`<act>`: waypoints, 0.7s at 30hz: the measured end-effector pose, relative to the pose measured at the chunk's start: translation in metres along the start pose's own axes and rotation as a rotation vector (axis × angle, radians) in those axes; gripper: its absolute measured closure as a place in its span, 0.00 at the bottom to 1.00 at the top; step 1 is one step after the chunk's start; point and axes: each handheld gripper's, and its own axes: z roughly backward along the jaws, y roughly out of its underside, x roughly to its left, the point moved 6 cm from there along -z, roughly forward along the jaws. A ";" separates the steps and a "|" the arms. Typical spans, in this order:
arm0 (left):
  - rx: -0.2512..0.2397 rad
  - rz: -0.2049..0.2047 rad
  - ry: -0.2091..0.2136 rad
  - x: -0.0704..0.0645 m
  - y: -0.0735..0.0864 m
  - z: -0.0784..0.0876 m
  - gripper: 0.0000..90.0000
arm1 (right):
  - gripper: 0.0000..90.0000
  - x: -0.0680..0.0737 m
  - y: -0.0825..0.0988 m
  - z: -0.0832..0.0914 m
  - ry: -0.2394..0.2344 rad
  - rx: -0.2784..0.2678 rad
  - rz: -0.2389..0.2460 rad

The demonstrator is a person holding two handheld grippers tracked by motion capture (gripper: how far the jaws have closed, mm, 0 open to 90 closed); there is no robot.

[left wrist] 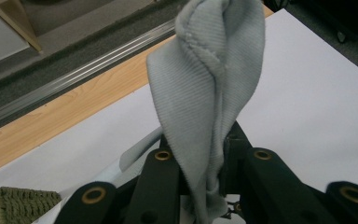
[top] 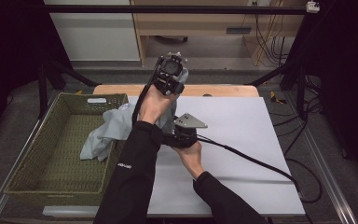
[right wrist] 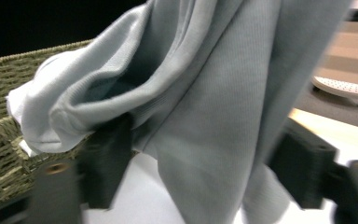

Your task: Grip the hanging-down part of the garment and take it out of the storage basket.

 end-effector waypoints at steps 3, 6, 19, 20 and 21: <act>-0.001 0.001 0.001 0.000 0.000 0.001 0.88 | 0.62 0.000 0.000 0.000 -0.005 0.004 0.011; -0.002 0.001 0.000 0.001 0.000 0.001 0.88 | 0.85 0.001 -0.001 0.003 -0.010 0.008 0.022; -0.013 0.001 -0.009 0.002 0.000 0.005 0.88 | 0.98 -0.002 -0.006 0.021 -0.078 0.025 0.002; -0.013 0.001 -0.009 0.002 0.000 0.006 0.88 | 0.98 -0.004 -0.005 0.023 -0.072 0.022 0.001; -0.010 -0.001 -0.007 0.001 0.000 0.006 0.88 | 0.98 -0.005 -0.005 0.026 -0.076 0.022 -0.002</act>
